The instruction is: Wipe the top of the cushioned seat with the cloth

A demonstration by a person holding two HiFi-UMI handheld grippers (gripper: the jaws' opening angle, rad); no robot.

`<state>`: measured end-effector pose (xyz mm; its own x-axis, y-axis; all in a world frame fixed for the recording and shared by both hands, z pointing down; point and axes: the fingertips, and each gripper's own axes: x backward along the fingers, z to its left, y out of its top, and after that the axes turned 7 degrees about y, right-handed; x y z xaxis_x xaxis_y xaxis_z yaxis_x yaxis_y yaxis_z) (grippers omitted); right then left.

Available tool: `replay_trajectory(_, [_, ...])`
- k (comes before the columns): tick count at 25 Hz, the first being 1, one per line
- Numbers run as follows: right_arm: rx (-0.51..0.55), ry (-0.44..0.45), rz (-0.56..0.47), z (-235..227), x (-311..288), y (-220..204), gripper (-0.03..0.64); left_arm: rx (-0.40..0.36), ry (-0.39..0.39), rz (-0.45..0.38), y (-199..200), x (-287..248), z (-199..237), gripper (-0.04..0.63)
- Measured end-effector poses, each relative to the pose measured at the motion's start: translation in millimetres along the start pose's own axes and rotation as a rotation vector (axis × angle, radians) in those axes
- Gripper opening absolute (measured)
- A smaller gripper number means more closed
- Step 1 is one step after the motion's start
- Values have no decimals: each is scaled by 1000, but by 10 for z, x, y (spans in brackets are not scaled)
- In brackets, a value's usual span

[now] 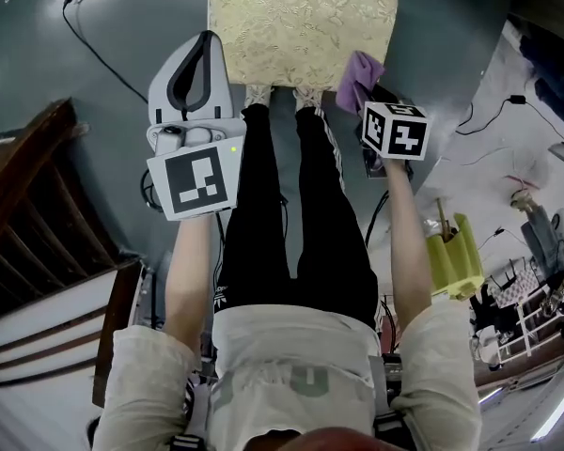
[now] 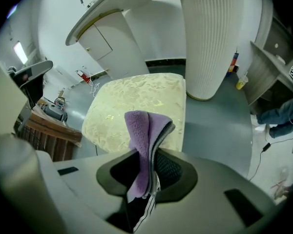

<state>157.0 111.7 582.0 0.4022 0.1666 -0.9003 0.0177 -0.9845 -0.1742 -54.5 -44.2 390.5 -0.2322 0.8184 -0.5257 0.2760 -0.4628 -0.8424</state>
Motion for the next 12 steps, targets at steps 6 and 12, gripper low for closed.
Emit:
replay_trajectory(6, [-43, -40, -14, -307, 126, -116, 89, -16, -44, -12, 73, -43, -265, 6])
replay_trajectory(12, [-59, -51, -14, -367, 124, -139, 89, -13, -52, -7, 87, -54, -338, 6])
